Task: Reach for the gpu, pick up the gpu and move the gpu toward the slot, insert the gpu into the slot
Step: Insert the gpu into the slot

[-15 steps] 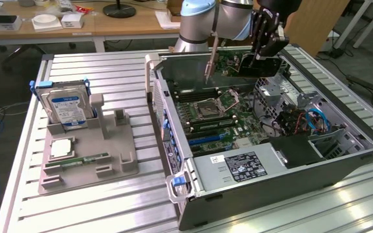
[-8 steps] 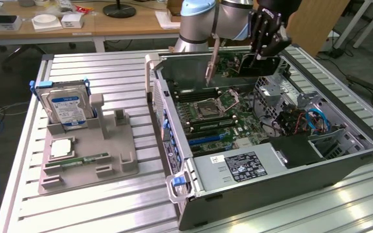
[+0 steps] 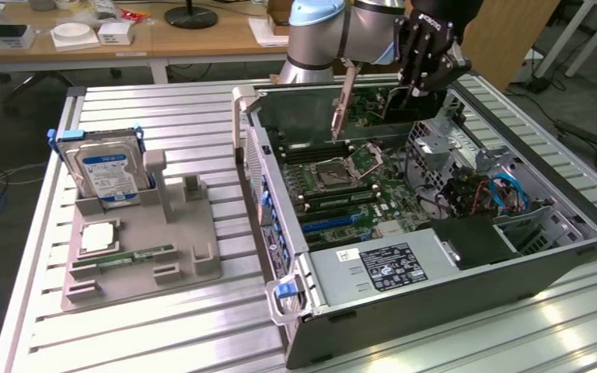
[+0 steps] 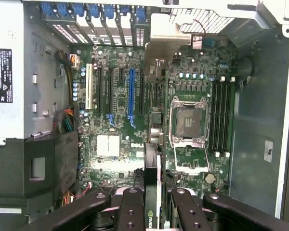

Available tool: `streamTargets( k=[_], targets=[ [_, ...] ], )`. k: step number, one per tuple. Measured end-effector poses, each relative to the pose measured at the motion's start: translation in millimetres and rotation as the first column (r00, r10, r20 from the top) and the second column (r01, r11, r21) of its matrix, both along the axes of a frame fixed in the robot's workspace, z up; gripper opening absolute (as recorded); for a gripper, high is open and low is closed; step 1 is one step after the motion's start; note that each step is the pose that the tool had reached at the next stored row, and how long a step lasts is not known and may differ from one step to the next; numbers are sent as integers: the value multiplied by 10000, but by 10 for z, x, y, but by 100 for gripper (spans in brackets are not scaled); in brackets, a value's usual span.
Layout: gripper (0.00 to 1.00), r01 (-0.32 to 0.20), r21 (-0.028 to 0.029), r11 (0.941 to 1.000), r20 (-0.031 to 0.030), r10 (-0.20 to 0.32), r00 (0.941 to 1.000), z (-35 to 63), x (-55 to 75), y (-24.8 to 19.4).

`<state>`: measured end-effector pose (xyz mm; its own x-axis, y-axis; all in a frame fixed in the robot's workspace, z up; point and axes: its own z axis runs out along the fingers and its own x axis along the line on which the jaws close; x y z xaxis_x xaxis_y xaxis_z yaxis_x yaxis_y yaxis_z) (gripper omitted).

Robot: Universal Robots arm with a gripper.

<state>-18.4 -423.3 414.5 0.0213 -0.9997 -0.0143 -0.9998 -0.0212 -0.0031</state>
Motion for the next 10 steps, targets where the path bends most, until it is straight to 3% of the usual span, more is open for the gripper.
streamTargets(
  k=[6, 9, 10],
  targets=[
    [26, 1, -1, 10000, 1, -1, 10000, 0, 0, 0],
    [26, 0, 10, 10000, 88, 0, 10000, -7, -13, 0],
    [26, -2, 32, 10000, 91, 1, 10000, -12, -13, 0]
  ],
)
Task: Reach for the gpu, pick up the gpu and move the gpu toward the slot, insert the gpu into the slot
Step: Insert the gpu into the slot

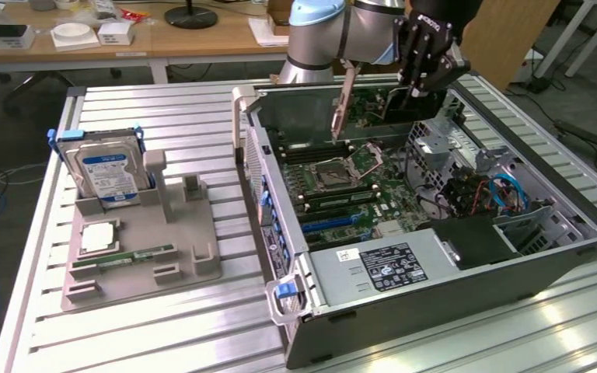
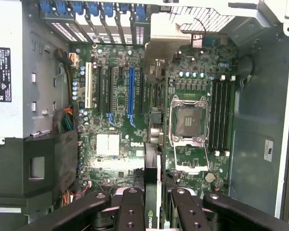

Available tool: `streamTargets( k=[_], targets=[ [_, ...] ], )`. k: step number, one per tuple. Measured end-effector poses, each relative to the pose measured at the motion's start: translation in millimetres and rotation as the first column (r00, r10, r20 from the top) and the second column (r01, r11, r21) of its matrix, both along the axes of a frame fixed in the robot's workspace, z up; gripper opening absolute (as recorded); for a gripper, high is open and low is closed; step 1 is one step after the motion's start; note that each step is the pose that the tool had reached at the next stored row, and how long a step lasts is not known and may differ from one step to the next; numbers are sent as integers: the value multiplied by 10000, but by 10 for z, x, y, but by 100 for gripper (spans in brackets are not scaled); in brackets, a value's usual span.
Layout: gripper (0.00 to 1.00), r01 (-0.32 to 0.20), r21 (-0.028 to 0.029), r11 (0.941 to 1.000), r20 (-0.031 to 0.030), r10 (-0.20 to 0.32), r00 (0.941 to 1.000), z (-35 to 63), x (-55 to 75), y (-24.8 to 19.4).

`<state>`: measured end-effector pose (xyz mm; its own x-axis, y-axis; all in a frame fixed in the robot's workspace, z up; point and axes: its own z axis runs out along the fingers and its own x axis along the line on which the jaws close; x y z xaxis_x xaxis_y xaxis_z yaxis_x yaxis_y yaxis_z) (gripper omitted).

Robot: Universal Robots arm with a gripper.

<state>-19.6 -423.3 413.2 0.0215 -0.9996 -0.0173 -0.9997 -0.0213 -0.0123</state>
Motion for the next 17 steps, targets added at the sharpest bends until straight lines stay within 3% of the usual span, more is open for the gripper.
streamTargets(
  k=[1, 4, 5, 11, 17],
  targets=[
    [26, -1, 74, 10000, 1, 1, 10000, -4, 0, 0],
    [26, 0, 559, 9984, 0, 0, 10000, -9, 0, -5],
    [26, 1, 635, 9980, 0, -1, 10000, -12, 0, -9],
    [26, 1, 639, 9980, -1, 0, 10000, -27, -18, -19],
    [26, 2, 638, 9980, 0, -2, 10000, -33, -125, -35]
  ],
)
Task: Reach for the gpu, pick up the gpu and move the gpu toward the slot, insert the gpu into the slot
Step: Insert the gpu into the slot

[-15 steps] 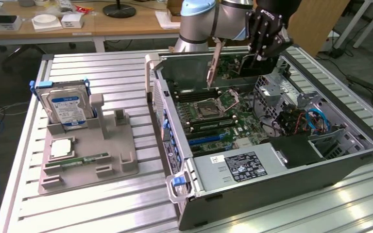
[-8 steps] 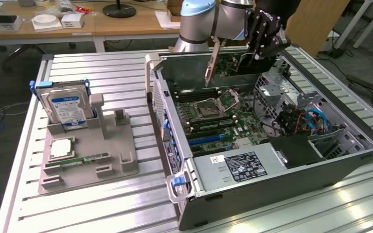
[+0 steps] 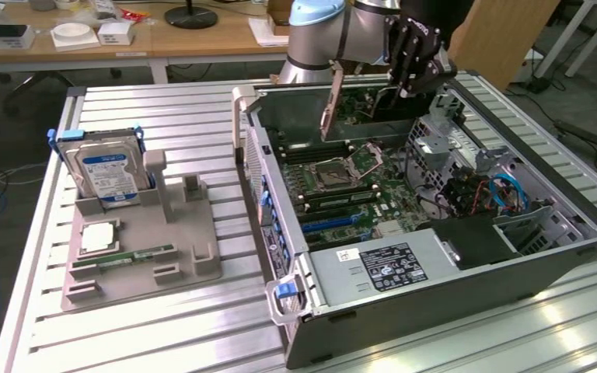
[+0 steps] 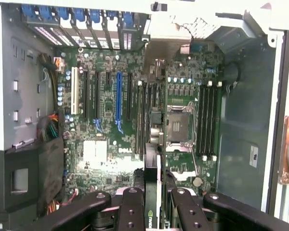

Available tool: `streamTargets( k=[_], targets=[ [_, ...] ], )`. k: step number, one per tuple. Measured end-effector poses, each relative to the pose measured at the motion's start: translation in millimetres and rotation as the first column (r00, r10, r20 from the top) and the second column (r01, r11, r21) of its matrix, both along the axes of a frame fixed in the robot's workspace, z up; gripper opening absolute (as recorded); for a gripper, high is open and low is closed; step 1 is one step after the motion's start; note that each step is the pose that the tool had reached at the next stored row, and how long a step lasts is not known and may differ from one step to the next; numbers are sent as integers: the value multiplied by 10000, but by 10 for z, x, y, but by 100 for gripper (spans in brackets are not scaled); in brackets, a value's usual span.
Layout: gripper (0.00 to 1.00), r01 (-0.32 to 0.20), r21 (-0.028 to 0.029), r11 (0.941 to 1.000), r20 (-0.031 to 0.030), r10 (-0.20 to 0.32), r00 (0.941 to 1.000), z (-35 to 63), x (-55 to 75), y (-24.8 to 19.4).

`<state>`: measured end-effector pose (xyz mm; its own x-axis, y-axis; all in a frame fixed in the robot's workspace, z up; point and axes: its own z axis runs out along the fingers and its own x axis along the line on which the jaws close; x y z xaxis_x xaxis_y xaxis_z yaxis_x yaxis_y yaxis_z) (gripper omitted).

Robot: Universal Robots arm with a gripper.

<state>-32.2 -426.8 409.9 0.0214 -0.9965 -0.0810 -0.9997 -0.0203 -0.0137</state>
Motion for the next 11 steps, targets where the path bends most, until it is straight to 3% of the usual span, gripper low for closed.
streamTargets(
  k=[2, 7, 11],
  targets=[
    [26, 2, 0, 10000, -1, -2, 10000, -4, -3, -18],
    [26, 29, 2, 10000, 0, -29, 10000, -15, -4, -110],
    [26, 225, -1, 9997, -1, -225, 9997, -32, -4, -121]
  ],
)
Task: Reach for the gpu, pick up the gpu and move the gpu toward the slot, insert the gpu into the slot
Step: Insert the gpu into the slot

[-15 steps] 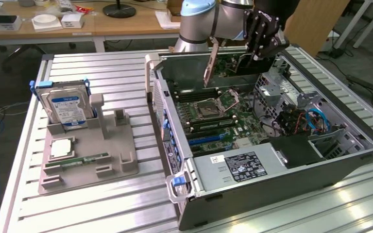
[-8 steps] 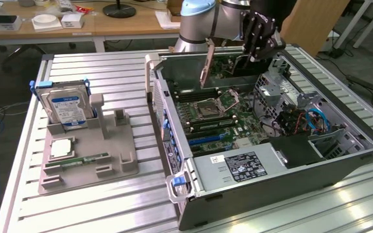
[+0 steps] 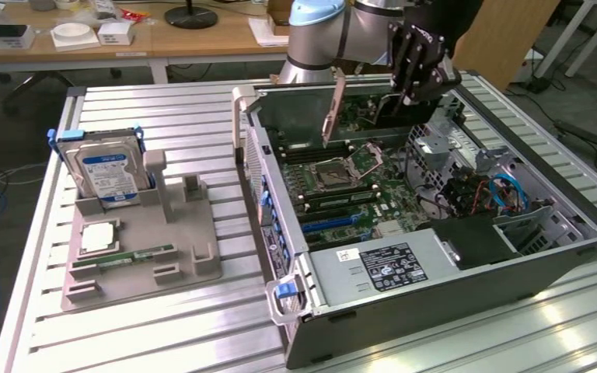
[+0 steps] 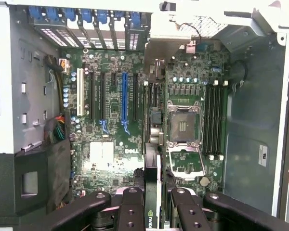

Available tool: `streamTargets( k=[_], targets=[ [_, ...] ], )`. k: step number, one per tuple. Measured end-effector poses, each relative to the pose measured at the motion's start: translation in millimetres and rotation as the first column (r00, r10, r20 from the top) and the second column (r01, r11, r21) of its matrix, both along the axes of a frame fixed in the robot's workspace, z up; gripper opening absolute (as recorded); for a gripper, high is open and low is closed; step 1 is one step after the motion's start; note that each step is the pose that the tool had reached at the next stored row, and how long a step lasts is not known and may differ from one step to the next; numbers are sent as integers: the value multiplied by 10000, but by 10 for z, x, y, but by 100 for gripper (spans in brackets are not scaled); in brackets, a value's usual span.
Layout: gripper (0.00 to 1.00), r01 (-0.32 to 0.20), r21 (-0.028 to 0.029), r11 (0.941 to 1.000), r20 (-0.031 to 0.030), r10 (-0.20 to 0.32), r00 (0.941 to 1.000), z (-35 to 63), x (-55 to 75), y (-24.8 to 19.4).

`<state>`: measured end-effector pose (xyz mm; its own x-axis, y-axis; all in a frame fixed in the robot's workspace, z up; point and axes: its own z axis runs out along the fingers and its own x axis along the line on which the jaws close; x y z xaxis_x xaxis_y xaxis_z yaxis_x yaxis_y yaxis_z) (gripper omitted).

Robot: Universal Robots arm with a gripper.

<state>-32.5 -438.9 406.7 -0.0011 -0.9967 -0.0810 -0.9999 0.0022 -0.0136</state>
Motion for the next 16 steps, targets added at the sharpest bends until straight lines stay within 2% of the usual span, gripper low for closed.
streamTargets(
  k=[10, 12, 16],
  targets=[
    [26, 332, 1, 9994, 10, -332, 9994, -42, -16, -15],
    [26, 354, 1, 9994, 11, -354, 9994, -49, -17, -28],
    [26, 385, 1, 9993, 11, -385, 9993, -63, -17, -83]
  ],
)
